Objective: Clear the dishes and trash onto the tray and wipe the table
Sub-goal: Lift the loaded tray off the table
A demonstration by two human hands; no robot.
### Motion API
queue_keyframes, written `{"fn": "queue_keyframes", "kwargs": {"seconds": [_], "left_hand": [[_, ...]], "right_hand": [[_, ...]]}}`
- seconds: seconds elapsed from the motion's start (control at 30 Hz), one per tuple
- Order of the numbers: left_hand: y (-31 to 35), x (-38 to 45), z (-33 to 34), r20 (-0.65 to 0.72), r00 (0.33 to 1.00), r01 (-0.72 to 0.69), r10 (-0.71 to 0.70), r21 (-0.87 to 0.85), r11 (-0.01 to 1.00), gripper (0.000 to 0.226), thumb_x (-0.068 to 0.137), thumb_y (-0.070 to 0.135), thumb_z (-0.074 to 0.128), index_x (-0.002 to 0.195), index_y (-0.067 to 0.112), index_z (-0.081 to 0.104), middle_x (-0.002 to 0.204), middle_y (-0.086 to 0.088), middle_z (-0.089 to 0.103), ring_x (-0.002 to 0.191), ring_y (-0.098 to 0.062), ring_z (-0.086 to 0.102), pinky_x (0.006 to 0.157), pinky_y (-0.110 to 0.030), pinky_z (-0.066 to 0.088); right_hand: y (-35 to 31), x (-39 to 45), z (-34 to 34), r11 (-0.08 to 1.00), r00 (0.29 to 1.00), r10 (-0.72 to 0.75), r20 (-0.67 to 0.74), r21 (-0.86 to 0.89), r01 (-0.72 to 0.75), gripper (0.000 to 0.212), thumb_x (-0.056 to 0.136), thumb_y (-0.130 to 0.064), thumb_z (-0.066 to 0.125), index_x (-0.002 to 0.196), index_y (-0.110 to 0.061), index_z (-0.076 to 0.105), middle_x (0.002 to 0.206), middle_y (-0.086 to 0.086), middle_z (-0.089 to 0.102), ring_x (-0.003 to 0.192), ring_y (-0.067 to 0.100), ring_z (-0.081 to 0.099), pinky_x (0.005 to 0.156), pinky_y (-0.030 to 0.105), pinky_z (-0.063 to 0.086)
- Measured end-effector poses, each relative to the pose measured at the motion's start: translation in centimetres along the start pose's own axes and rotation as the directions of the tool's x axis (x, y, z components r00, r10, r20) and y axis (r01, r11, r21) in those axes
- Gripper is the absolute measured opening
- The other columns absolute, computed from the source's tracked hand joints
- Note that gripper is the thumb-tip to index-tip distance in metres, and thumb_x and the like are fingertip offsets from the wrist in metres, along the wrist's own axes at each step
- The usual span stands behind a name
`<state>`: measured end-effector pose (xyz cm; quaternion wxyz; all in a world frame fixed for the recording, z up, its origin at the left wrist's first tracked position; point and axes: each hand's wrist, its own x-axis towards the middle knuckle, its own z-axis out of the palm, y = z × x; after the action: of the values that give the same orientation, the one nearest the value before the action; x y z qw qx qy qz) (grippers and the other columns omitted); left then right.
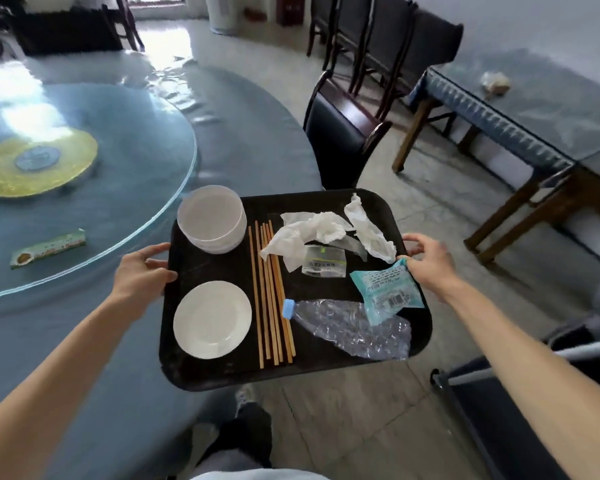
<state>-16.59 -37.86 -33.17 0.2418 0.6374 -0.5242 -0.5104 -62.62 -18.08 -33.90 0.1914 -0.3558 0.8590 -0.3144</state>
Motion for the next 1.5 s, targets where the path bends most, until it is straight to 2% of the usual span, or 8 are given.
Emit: {"fn": "queue_keyframes", "kwargs": {"seconds": [0.2,0.33,0.57,0.7,0.83,1.1,1.4,1.5], "left_hand": [[6.8,-3.2,9.0,0.205,0.97,-0.153,0.132,0.091,0.984,0.062,0.083,-0.019,0.064,0.134,0.015,0.064,0.096,-0.012,0.073,0.086,-0.034,0.069,0.082,-0.045,0.058],[10.7,-6.2,15.8,0.327,0.927,-0.236,0.185,0.123,0.964,0.059,0.084,-0.019,0.064,0.134,0.013,0.064,0.095,-0.014,0.072,0.084,-0.033,0.068,0.08,-0.044,0.058],[17.0,-13.0,29.5,0.53,0.797,-0.428,0.29,0.157,0.89,0.055,0.082,-0.022,0.059,0.123,0.012,0.071,0.09,-0.018,0.071,0.079,-0.029,0.065,0.066,-0.038,0.063],[20.1,-16.9,37.3,0.632,0.721,-0.465,0.284,0.139,0.874,0.054,0.082,-0.023,0.059,0.126,0.007,0.068,0.083,-0.019,0.068,0.077,-0.03,0.064,0.082,-0.053,0.059],[23.6,-21.0,45.8,0.715,0.638,-0.532,0.285,0.142,0.835,0.055,0.083,-0.022,0.058,0.126,0.01,0.069,0.08,-0.017,0.07,0.077,-0.03,0.067,0.077,-0.045,0.061],[28.4,-27.3,65.6,0.796,0.502,-0.658,0.337,0.099,0.746,0.053,0.084,-0.017,0.061,0.125,0.014,0.071,0.095,-0.016,0.076,0.089,-0.033,0.073,0.078,-0.043,0.063],[28.4,-31.6,85.4,0.866,0.375,-0.799,0.329,0.123,0.589,0.056,0.084,-0.009,0.069,0.134,0.015,0.066,0.102,-0.011,0.076,0.09,-0.03,0.071,0.088,-0.04,0.059],[28.0,-32.8,89.5,0.872,0.356,-0.833,0.336,0.133,0.537,0.054,0.084,-0.01,0.066,0.132,0.016,0.068,0.096,-0.006,0.075,0.079,-0.017,0.069,0.07,-0.029,0.058]], "right_hand": [[7.6,-6.2,-10.2,0.992,0.975,0.126,-0.185,0.041,-0.121,0.046,0.085,-0.006,0.077,0.126,-0.026,0.069,0.08,-0.008,0.064,0.078,0.016,0.062,0.063,0.024,0.043],[12.2,-10.7,-16.4,0.97,0.933,0.238,-0.27,0.104,-0.218,0.047,0.085,-0.004,0.076,0.125,-0.028,0.069,0.084,-0.01,0.067,0.091,0.024,0.069,0.078,0.033,0.053],[19.9,-19.2,-27.6,0.911,0.806,0.413,-0.424,0.21,-0.356,0.047,0.087,-0.003,0.07,0.127,-0.027,0.069,0.092,-0.006,0.067,0.095,0.021,0.066,0.078,0.029,0.048],[24.0,-23.3,-33.2,0.861,0.711,0.507,-0.487,0.257,-0.438,0.048,0.087,0.0,0.065,0.126,-0.027,0.07,0.099,0.0,0.069,0.1,0.023,0.066,0.087,0.033,0.05],[28.4,-26.6,-38.3,0.797,0.62,0.602,-0.503,0.342,-0.497,0.05,0.087,0.002,0.059,0.128,-0.026,0.069,0.101,0.002,0.07,0.105,0.025,0.065,0.098,0.04,0.053],[39.1,-28.2,-46.5,0.736,0.465,0.667,-0.582,0.419,-0.532,0.05,0.092,0.001,0.049,0.128,-0.028,0.067,0.109,0.004,0.068,0.088,0.018,0.065,0.068,0.033,0.055],[51.5,-26.4,-52.5,0.625,0.316,0.756,-0.573,0.49,-0.607,0.051,0.091,0.004,0.056,0.133,-0.024,0.065,0.101,0.007,0.068,0.096,0.025,0.065,0.079,0.033,0.051],[54.4,-26.3,-52.7,0.591,0.292,0.782,-0.55,0.509,-0.626,0.053,0.091,0.006,0.056,0.135,-0.022,0.064,0.096,0.003,0.065,0.089,0.021,0.063,0.071,0.029,0.046]]}}
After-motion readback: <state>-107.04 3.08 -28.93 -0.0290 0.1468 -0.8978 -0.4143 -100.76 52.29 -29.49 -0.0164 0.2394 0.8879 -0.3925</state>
